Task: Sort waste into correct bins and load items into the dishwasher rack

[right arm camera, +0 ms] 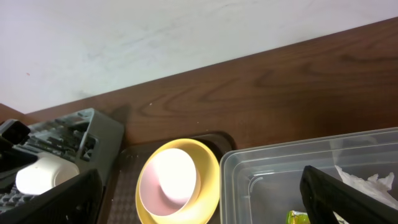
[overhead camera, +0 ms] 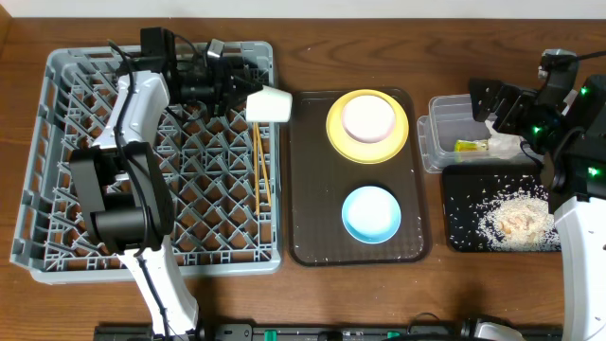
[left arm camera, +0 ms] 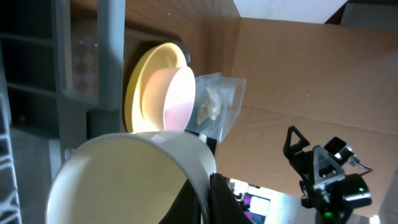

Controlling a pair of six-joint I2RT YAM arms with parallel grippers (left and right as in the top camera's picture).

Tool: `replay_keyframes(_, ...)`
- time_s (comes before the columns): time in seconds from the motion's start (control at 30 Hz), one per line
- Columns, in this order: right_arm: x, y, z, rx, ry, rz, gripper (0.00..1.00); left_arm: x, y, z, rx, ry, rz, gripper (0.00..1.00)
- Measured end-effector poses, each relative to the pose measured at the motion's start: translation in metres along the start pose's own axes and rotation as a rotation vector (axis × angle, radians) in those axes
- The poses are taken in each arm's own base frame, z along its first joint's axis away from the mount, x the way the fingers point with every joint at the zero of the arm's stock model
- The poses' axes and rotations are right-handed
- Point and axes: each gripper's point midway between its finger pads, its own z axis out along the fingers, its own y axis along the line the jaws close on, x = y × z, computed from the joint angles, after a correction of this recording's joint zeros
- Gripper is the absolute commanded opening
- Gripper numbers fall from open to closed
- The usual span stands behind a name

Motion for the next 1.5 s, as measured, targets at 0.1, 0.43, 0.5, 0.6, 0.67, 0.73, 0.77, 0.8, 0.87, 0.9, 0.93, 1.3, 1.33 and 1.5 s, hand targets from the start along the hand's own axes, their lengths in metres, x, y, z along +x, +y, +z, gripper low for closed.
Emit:
replay_keyframes(0.1,0.000,0.000,0.000,0.000,0.000,0.000,0.99,-0.003,0.000,0.002,0.002,-0.010,0.035,0.06)
replay_keyframes(0.43,0.000,0.000,0.000,0.000,0.000,0.000,0.99,-0.002,0.003,0.002,-0.004,-0.028,0.065,0.06)
replay_keyframes(0.5,0.000,0.000,0.000,0.000,0.000,0.000,0.99,-0.002,0.003,0.002,-0.004,-0.028,0.065,0.06)
replay_keyframes(0.6,0.000,0.000,0.000,0.000,0.000,0.000,0.99,-0.002,0.004,0.002,-0.011,-0.031,0.064,0.06)
replay_keyframes(0.67,0.000,0.000,0.000,0.000,0.000,0.000,0.99,-0.002,0.004,0.001,-0.019,-0.036,0.068,0.06)
replay_keyframes(0.73,0.000,0.000,0.000,0.000,0.000,0.000,0.99,-0.001,0.005,0.002,-0.024,-0.037,0.070,0.06)
replay_keyframes(0.77,0.000,0.000,0.000,0.000,0.000,0.000,0.99,-0.001,0.005,0.002,-0.028,-0.039,0.070,0.06)
replay_keyframes(0.8,0.000,0.000,0.000,0.000,0.000,-0.001,0.99,-0.001,0.006,0.002,-0.031,-0.040,0.070,0.06)
replay_keyframes(0.87,0.000,0.000,0.000,0.000,0.000,-0.001,0.99,-0.002,0.007,0.001,-0.044,-0.047,0.071,0.07)
replay_keyframes(0.9,0.000,0.000,0.000,0.000,0.000,0.000,0.99,-0.002,0.007,0.001,-0.049,-0.049,0.072,0.07)
replay_keyframes(0.93,0.000,0.000,0.000,0.000,0.000,0.000,0.99,-0.003,0.008,0.001,-0.056,-0.053,0.073,0.07)
replay_keyframes(1.3,0.000,0.000,0.000,0.000,0.002,0.001,0.99,-0.021,0.087,-0.014,-0.388,-0.167,0.009,0.17)
replay_keyframes(1.33,0.000,0.000,0.000,0.000,0.001,0.000,0.99,-0.020,0.087,-0.013,-0.400,-0.167,0.013,0.22)
replay_keyframes(1.5,0.000,0.000,0.000,-0.001,0.001,0.000,0.99,-0.020,0.083,-0.012,-0.421,-0.174,0.031,0.34)
